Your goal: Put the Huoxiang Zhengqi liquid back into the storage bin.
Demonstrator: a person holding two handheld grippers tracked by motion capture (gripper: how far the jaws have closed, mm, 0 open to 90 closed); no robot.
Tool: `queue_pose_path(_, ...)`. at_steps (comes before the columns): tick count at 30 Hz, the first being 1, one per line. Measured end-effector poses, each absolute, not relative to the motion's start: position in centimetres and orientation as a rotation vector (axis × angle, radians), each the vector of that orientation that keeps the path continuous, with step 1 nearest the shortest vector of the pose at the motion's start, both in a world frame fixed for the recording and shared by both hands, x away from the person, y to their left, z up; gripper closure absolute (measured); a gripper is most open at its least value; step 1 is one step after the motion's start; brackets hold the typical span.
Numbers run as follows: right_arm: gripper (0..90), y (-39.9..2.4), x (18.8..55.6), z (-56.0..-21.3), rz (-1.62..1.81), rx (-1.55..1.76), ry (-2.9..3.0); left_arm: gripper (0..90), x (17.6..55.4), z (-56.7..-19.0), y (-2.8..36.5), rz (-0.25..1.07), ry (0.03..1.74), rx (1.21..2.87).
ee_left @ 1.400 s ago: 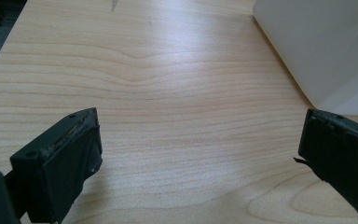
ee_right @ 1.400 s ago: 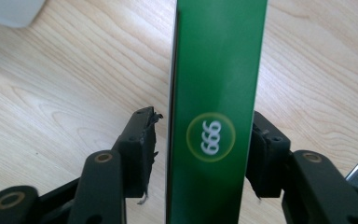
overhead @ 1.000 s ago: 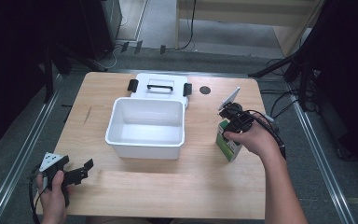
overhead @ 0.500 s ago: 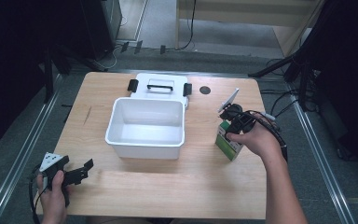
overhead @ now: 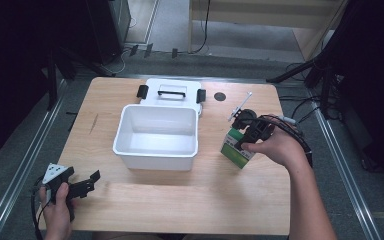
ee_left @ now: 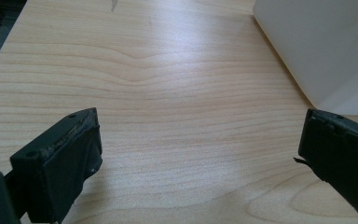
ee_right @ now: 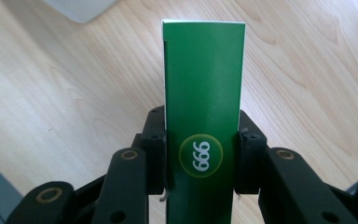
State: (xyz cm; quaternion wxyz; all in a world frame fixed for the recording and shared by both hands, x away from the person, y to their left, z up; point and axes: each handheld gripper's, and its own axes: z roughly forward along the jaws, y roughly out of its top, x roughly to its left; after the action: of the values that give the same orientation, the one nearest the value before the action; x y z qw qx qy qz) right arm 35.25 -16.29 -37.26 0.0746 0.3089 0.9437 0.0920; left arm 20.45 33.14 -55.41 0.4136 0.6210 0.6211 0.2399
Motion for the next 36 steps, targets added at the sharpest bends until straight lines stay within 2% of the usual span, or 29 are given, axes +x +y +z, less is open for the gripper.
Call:
queue_pose_path(12, 64.9, -14.7, 34.5, -34.2, 0.305, 0.736, 2.883, 0.3, 20.5, -55.4, 33.2, 0.603, 1.562, 1.564)
queue_pose_path(36, 64.9, -13.2, 35.1, -31.1, 0.325, 0.381, 2.97, 0.3, 20.5, -55.4, 33.2, 0.603, 1.562, 1.562)
